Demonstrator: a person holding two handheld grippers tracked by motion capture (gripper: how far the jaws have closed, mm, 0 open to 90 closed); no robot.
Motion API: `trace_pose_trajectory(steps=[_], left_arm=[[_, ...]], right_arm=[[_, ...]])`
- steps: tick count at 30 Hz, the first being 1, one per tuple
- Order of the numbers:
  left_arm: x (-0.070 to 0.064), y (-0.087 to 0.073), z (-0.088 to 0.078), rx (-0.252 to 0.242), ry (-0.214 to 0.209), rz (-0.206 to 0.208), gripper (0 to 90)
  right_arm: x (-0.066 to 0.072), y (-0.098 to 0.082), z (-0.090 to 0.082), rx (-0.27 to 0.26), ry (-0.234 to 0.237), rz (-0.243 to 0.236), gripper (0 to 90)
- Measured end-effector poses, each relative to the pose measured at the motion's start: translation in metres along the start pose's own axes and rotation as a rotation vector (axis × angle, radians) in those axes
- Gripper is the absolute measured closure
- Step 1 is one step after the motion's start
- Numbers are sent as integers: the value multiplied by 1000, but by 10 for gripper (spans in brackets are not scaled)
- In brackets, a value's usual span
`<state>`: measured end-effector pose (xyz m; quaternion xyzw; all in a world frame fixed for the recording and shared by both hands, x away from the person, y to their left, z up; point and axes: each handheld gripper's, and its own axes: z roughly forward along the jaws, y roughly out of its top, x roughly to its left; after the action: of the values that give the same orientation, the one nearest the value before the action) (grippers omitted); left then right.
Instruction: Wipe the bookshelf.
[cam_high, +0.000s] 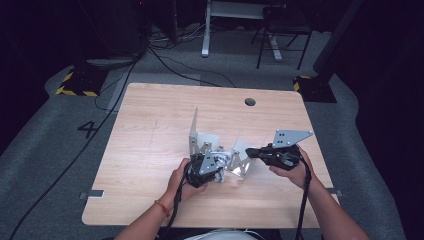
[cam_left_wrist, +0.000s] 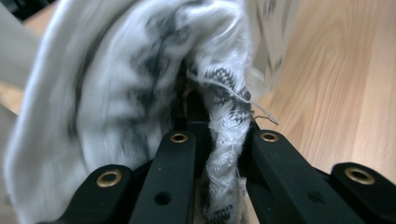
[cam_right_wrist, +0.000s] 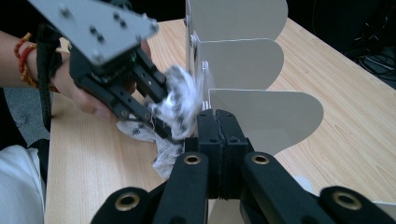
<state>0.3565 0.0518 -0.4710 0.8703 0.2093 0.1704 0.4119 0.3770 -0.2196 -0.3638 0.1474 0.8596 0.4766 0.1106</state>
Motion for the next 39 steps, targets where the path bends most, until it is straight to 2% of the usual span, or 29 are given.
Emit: trace_pose_trajectory(steps=[3,5,9,11,12,16,18,21,23,26,29,33,36,38,39], left_arm=[[3,-8,0,38,15,10,840],[7,-11,-4,48,43,8,840],[17,-15,-10,52,86,-28,840],[19,-14,-12,38,97,-42,840],[18,-12,-14,32,108,-31,840],[15,3,-27,-48,117,-11,840],[13,11,-34,-90,137,4,840],[12,22,-38,-152,113,2,840],[9,28,-36,-177,88,14,840],[6,33,-29,-169,67,33,840],[8,32,-23,-162,54,23,839],[14,22,-15,-119,58,-7,839],[18,12,-8,-90,34,-30,840],[16,9,-5,-54,39,2,840],[16,7,-4,-44,36,-2,840]], right_arm=[[0,-1,0,-5,1,2,900],[0,-1,0,-5,-2,0,900],[1,-1,0,-6,-8,-2,900],[1,-1,0,-9,-9,-2,900],[1,-1,0,-10,-10,-2,900],[2,-1,1,-14,-18,-6,900],[2,-1,1,-16,-13,-8,900],[2,-1,2,-15,-14,-9,900],[1,-1,1,-14,-14,-8,900],[1,-2,0,-17,-13,-1,900],[1,-2,0,-20,-14,4,900],[2,-3,0,-19,-23,3,900],[2,-3,0,-22,-24,3,900],[2,-3,-1,-24,-24,1,900],[2,-3,-1,-25,-23,2,900]])
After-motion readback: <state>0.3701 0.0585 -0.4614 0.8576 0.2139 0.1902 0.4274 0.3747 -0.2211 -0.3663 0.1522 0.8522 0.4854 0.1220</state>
